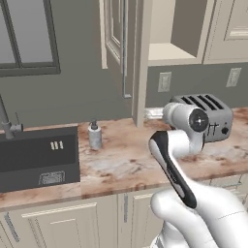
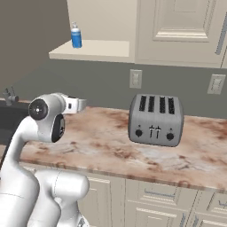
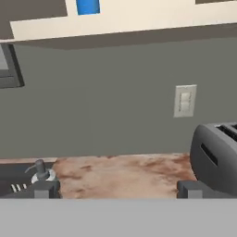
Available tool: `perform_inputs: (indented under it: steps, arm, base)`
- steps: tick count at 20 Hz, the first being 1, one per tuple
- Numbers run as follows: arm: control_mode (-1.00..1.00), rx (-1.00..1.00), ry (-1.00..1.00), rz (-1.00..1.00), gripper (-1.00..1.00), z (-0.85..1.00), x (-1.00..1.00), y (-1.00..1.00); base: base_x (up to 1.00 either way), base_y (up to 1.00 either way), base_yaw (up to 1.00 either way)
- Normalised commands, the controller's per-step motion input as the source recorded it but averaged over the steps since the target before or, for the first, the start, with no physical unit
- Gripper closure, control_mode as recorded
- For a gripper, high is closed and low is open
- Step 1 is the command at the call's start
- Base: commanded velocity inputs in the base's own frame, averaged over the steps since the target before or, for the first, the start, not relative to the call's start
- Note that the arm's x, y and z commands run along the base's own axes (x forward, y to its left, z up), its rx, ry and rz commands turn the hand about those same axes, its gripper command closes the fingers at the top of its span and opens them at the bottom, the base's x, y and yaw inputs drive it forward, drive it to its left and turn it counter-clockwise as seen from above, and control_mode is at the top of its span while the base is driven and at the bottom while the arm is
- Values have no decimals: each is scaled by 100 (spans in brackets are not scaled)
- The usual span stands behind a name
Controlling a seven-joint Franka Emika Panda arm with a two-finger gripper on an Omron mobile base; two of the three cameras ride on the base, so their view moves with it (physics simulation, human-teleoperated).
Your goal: Locate and retrieve the soap dispenser and soap dispenser from the cabinet. Place them next to the sink.
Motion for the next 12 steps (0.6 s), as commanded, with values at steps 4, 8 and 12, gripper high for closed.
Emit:
perform_inputs:
  steps: [4,8,12]
  arm:
    - [-100,6,1,4,-100,62,-6,-8]
    - [-100,1,0,0,-100,65,-12,0]
    - [-100,-2,2,0,-100,46,-13,0]
  base:
    - [0,0,0]
    - [0,0,0]
    - [0,0,0]
